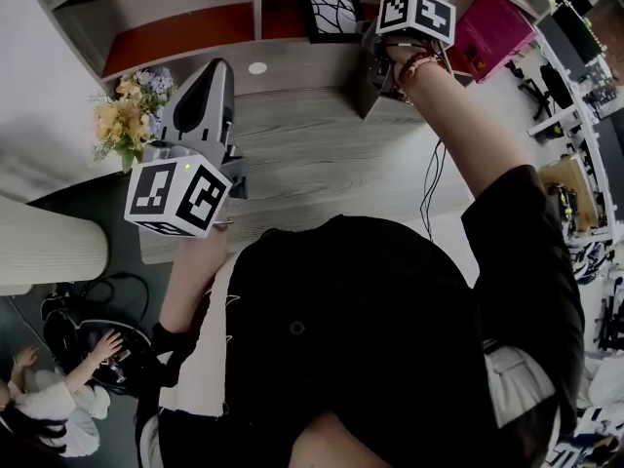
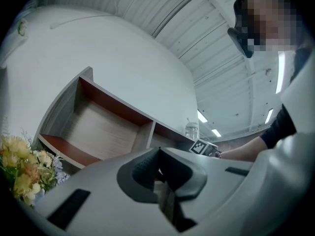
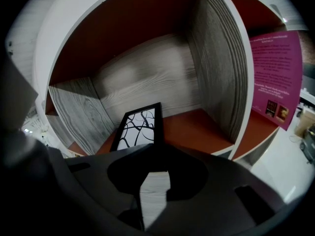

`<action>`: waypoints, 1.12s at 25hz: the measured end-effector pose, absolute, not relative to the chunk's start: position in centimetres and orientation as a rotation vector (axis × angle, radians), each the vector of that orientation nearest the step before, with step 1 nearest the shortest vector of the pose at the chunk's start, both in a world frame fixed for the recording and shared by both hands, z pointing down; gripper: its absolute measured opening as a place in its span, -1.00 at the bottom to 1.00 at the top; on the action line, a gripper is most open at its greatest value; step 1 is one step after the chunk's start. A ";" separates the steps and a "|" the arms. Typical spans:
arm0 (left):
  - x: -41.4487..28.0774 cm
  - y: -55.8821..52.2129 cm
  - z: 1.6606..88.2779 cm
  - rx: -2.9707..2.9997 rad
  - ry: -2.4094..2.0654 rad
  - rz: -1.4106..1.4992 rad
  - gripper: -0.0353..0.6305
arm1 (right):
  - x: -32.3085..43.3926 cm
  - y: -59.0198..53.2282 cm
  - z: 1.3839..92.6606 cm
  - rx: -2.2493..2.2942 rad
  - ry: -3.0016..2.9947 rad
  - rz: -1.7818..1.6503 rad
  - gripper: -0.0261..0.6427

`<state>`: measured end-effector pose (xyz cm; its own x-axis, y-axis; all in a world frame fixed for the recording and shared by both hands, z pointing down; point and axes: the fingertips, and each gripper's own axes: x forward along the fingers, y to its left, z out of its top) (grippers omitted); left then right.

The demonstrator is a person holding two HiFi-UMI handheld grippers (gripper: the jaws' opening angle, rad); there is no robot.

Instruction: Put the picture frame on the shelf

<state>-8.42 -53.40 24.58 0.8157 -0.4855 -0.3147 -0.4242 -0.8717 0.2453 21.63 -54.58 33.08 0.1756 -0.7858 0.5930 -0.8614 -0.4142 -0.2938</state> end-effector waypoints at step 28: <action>-8.0 -53.6 25.3 2.830 -0.716 -0.544 -0.86 | 21.6 -54.4 33.3 2.303 -1.643 1.134 -0.68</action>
